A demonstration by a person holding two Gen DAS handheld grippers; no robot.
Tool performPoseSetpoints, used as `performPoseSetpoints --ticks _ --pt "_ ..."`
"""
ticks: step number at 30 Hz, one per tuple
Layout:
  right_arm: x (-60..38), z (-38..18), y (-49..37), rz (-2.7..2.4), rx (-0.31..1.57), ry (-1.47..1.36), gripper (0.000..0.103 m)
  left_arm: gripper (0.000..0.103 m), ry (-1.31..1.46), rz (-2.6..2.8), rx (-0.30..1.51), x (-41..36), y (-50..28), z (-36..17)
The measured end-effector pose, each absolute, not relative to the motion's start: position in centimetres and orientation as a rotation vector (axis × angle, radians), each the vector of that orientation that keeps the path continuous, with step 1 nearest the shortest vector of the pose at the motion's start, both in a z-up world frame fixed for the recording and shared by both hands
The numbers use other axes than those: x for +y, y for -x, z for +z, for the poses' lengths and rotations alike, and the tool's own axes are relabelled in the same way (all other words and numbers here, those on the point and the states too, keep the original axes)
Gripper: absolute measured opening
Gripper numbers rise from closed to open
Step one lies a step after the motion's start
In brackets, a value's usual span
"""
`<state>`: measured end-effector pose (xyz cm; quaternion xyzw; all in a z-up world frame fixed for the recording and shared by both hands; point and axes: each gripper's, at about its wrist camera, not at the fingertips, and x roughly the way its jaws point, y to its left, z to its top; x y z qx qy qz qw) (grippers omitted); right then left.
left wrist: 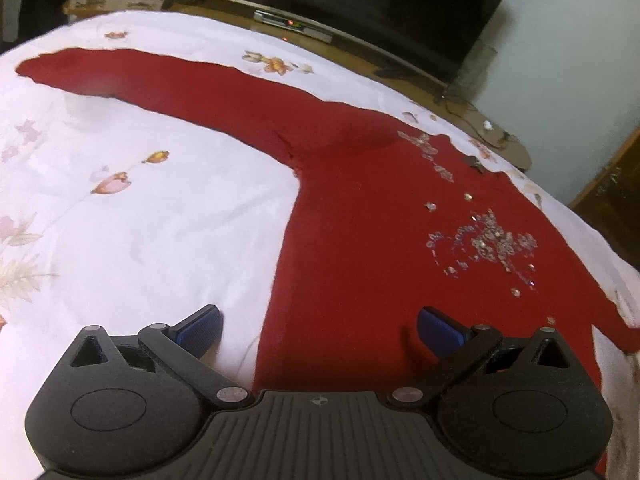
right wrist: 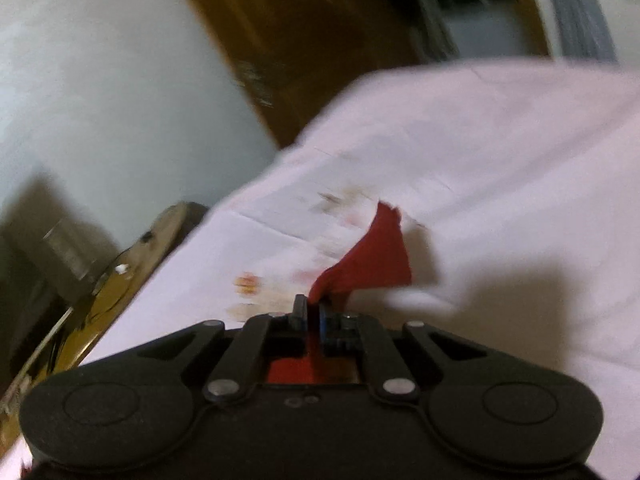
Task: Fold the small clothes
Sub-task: 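Grasp the cuff of one red sweater sleeve with the right gripper, then fold the held sleeve across the sweater body and open the right gripper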
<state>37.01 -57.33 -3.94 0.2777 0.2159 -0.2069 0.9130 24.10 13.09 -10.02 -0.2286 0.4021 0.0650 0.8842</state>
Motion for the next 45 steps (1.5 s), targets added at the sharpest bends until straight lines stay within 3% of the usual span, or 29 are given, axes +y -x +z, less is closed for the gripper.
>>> performPoseSetpoints --ticks 5,12,29,33,35,38,45 --pt "-49.7 0.5 -38.4 -0.315 0.392 -0.419 0.006 0.103 0.501 0.076 0.834 14.1 -23.3 -10.1" --pt "-38.5 2.6 -40.3 -0.137 0.365 -0.312 0.006 0.103 0.486 0.103 0.829 16.0 -21.8 -10.0" --pt "-17.1 -3.4 -42.7 0.253 0.583 -0.131 0.006 0.103 0.493 0.158 0.811 17.5 -20.8 -9.9" --pt "-14.2 -6.1 -41.9 0.327 0.652 -0.087 0.008 0.103 0.488 0.150 0.796 17.0 -21.9 -9.2" --pt "-12.7 -8.1 -41.7 0.412 0.743 -0.063 0.015 0.103 0.478 0.137 0.778 16.4 -23.2 -8.6" --pt "-12.7 -7.7 -39.8 0.429 0.692 -0.036 0.027 0.103 0.461 0.097 0.741 14.9 -25.8 -7.6" --pt "-21.9 -5.7 -36.2 0.278 0.630 -0.255 0.030 0.099 0.458 -0.066 0.733 8.6 -34.7 -7.6"
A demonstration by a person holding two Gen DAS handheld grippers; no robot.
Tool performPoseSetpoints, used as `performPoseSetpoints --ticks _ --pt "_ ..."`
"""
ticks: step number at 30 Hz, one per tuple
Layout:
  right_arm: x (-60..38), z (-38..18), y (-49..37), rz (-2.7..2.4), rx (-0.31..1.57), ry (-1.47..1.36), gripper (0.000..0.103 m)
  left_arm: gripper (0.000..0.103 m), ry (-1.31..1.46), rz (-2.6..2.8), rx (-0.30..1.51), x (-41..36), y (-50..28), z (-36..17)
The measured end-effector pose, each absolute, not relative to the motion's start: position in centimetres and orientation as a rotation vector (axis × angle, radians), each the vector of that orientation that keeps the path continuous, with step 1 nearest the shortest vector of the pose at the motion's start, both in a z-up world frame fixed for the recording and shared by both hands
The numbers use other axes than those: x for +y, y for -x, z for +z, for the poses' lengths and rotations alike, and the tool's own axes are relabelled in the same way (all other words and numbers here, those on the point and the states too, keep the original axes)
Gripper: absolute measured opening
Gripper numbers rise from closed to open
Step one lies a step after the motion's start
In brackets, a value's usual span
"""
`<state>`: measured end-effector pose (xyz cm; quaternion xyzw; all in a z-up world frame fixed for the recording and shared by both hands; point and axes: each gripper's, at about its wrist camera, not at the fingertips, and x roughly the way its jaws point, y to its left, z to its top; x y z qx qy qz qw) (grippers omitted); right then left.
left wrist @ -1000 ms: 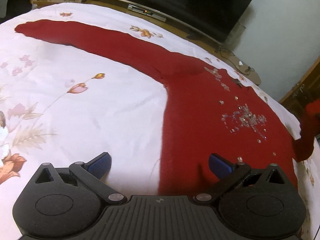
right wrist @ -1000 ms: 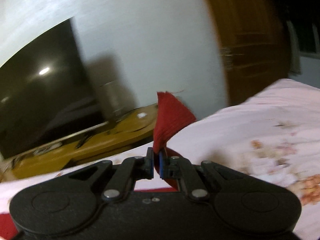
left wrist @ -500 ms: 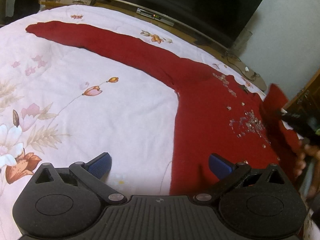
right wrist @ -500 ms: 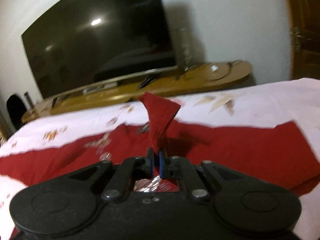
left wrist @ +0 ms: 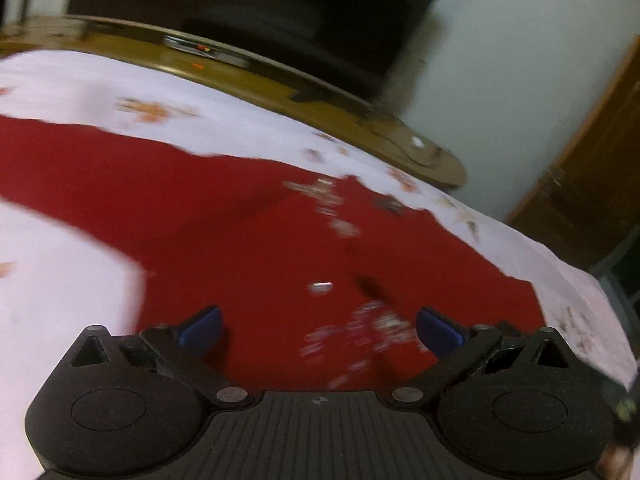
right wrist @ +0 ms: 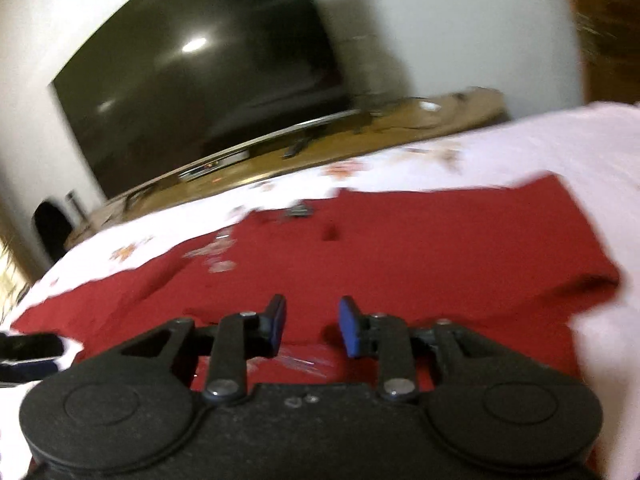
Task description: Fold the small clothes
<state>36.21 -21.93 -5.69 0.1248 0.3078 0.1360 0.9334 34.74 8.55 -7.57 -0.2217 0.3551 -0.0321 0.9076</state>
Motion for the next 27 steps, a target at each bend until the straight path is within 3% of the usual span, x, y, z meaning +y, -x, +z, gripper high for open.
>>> performPoseSetpoints --ticks 2,10,12,13,14,27 --pt "-24.3 -6.0 -35.8 0.222 0.635 -0.291 0.030 0.061 0.456 -0.114 0.773 6.6 -37.3 -8.1" --pt "-31.6 -6.6 -32.7 0.088 0.622 -0.387 0.030 0.060 0.487 -0.113 0.840 3.1 -42.3 -9.5" --pt "-32.4 -6.9 -32.6 0.067 0.623 -0.401 0.030 0.039 0.487 -0.107 0.839 2.6 -43.0 -9.7" --pt "-32.8 -7.0 -32.7 0.055 0.624 -0.410 0.030 0.011 0.483 -0.102 0.851 2.4 -43.4 -10.0" --pt "-33.1 -7.4 -32.9 0.046 0.625 -0.417 0.030 0.006 0.489 -0.103 0.861 2.3 -43.7 -10.5" --pt "-35.6 -7.4 -34.7 0.034 0.610 -0.450 0.033 0.004 0.482 -0.058 0.686 8.3 -38.2 -6.1"
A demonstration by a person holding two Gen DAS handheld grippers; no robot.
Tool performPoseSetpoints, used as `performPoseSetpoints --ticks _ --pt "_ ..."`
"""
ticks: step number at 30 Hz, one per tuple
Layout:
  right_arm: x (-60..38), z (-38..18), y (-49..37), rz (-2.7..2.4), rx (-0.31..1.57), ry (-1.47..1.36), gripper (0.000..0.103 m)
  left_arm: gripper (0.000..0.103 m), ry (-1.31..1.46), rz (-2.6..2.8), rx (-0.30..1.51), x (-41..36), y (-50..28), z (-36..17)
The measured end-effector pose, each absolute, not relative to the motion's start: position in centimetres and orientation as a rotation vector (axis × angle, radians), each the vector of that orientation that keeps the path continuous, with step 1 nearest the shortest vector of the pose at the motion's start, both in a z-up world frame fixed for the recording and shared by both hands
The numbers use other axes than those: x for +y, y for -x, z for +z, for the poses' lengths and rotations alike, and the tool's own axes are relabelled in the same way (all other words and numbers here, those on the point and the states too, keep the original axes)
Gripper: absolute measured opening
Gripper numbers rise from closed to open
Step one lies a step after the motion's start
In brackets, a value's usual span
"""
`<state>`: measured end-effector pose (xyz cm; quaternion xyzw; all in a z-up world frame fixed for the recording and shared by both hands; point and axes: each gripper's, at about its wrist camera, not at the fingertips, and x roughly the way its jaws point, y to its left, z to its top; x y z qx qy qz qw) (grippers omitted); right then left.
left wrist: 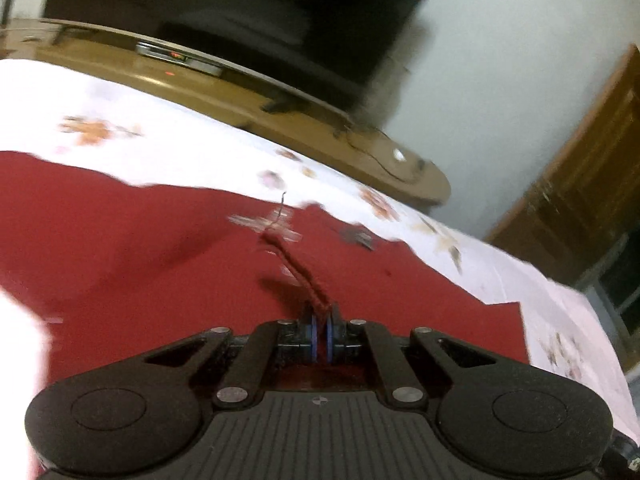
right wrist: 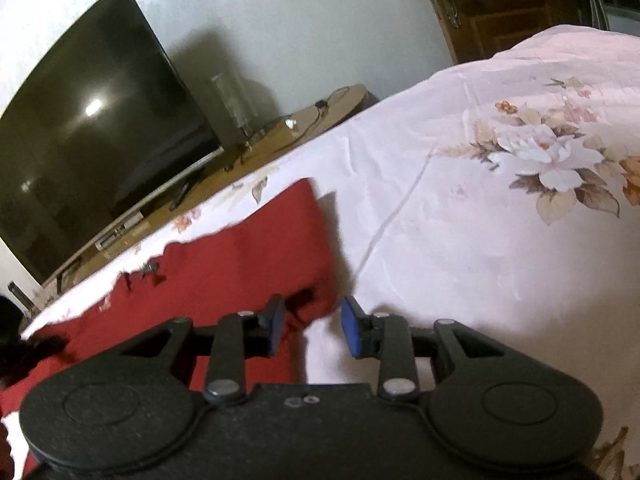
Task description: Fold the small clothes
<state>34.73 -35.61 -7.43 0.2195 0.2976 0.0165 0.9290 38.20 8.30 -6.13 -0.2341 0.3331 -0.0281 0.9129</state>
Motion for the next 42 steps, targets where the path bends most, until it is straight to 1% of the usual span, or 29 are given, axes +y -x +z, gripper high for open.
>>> performPoseSetpoints --ticks 5,11,13,15,17,19,22,23,24,25,27,29,33,35,36,38,40,41,42 --pt "-35.3 -7.7 -35.6 0.050 0.620 -0.449 0.033 0.004 0.527 0.037 0.754 12.3 -37.6 -9.0" --pt "-33.3 -8.6 -37.1 0.137 0.713 -0.378 0.033 0.004 0.550 0.038 0.772 12.7 -37.3 -10.2" --pt "-32.4 -9.1 -37.8 0.113 0.737 -0.316 0.030 0.004 0.552 0.035 0.772 12.6 -37.2 -10.3" --pt "-32.3 -9.0 -38.0 0.071 0.715 -0.284 0.017 0.004 0.547 0.026 0.731 12.8 -36.6 -9.6" --pt "-32.6 -8.6 -38.1 0.022 0.697 -0.271 0.016 0.004 0.475 0.042 0.733 12.5 -36.5 -9.3" --pt "-32.7 -9.3 -38.2 0.019 0.720 -0.247 0.015 0.004 0.486 0.053 0.790 12.6 -36.9 -10.6" --pt "-32.2 -9.2 -37.8 0.028 0.710 -0.193 0.014 0.004 0.503 0.045 0.768 12.9 -36.6 -10.9" --pt "-32.5 -9.1 -37.7 0.036 0.713 -0.206 0.017 0.004 0.509 0.045 0.763 13.0 -36.6 -11.0" --pt "-32.9 -8.9 -37.5 0.050 0.708 -0.232 0.023 0.004 0.513 0.042 0.759 13.0 -36.5 -11.0" --pt "-33.5 -8.6 -37.0 0.066 0.687 -0.263 0.027 0.004 0.512 0.036 0.752 13.1 -36.5 -10.9" --pt "-34.7 -7.7 -36.0 0.090 0.604 -0.303 0.030 0.004 0.508 0.028 0.749 13.3 -36.5 -11.0" --pt "-35.4 -6.8 -36.6 0.104 0.556 -0.316 0.031 0.004 0.517 0.021 0.744 13.5 -36.4 -11.2" --pt "-36.8 -7.2 -41.7 0.180 0.608 -0.453 0.032 0.004 0.543 0.023 0.741 13.7 -36.6 -11.2" --pt "-37.0 -7.9 -44.4 0.209 0.627 -0.504 0.039 0.004 0.547 0.021 0.740 13.7 -36.8 -11.2" --pt "-37.0 -8.4 -45.5 0.222 0.651 -0.522 0.041 0.004 0.548 0.020 0.742 13.7 -36.9 -11.2" --pt "-36.9 -9.7 -47.2 0.250 0.702 -0.564 0.041 0.004 0.550 0.017 0.742 13.7 -37.0 -11.4" --pt "-36.3 -10.5 -47.9 0.271 0.728 -0.542 0.026 0.004 0.554 0.012 0.736 13.7 -36.9 -11.4" --pt "-35.9 -10.4 -47.9 0.277 0.732 -0.498 0.008 0.004 0.548 0.011 0.717 13.7 -36.7 -11.2" --pt "-35.6 -10.2 -47.8 0.271 0.730 -0.460 0.008 0.004 0.541 0.010 0.684 13.7 -36.3 -10.9"
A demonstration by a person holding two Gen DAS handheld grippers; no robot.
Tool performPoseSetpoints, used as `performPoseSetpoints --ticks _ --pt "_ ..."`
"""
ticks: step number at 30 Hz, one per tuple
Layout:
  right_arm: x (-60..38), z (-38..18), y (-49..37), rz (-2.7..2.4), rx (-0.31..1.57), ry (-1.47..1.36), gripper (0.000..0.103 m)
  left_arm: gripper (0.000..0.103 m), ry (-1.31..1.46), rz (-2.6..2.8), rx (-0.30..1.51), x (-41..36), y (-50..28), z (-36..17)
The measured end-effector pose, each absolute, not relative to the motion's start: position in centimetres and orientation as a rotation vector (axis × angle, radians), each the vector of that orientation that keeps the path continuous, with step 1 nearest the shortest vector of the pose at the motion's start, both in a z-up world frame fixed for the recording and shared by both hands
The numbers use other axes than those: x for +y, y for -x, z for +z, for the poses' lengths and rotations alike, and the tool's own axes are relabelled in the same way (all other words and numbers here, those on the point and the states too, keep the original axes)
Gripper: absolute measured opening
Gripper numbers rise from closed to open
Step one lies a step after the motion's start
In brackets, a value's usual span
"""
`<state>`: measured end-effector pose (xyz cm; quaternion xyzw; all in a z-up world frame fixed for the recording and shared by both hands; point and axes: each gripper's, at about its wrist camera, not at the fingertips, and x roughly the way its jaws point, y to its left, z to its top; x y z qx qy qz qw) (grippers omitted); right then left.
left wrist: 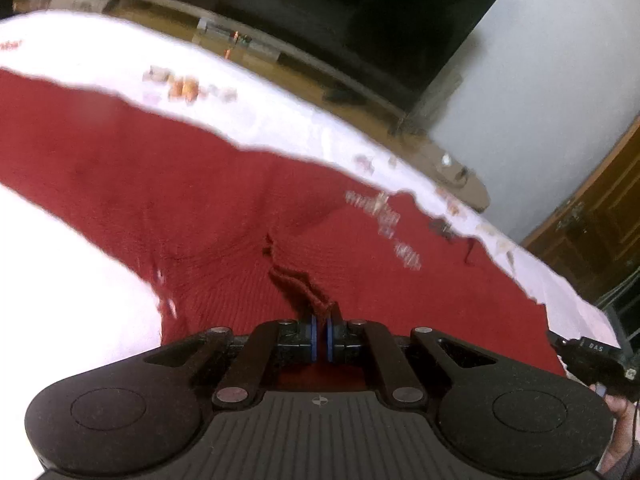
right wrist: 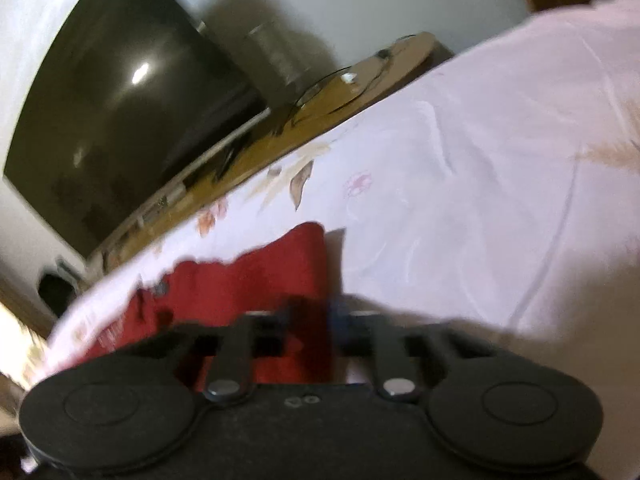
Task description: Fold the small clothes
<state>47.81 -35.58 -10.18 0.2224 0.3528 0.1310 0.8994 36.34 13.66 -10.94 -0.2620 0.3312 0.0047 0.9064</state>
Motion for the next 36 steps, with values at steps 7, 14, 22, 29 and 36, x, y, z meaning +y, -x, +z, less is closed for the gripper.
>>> performPoseSetpoints --ticks 7,14,22,29,36 --pt "-34.9 -10.3 -47.6 0.180 0.686 -0.362 0.008 0.004 0.442 0.050 0.700 12.9 -36.6 -11.5" --pt "-34.5 -6.9 -43.4 0.157 0.562 -0.299 0.028 0.006 0.386 0.158 0.521 12.9 -33.6 -6.9" --pt "-28.8 -9.2 -40.2 0.178 0.672 -0.129 0.024 0.098 0.194 -0.017 0.699 3.9 -38.6 -10.0" --pt "-29.0 -6.8 -37.8 0.138 0.623 -0.117 0.032 0.097 0.268 0.049 0.574 9.6 -34.0 -7.9" --pt "-30.3 -7.4 -34.3 0.050 0.671 -0.198 0.035 0.069 0.644 0.369 0.499 29.4 -27.9 -8.8"
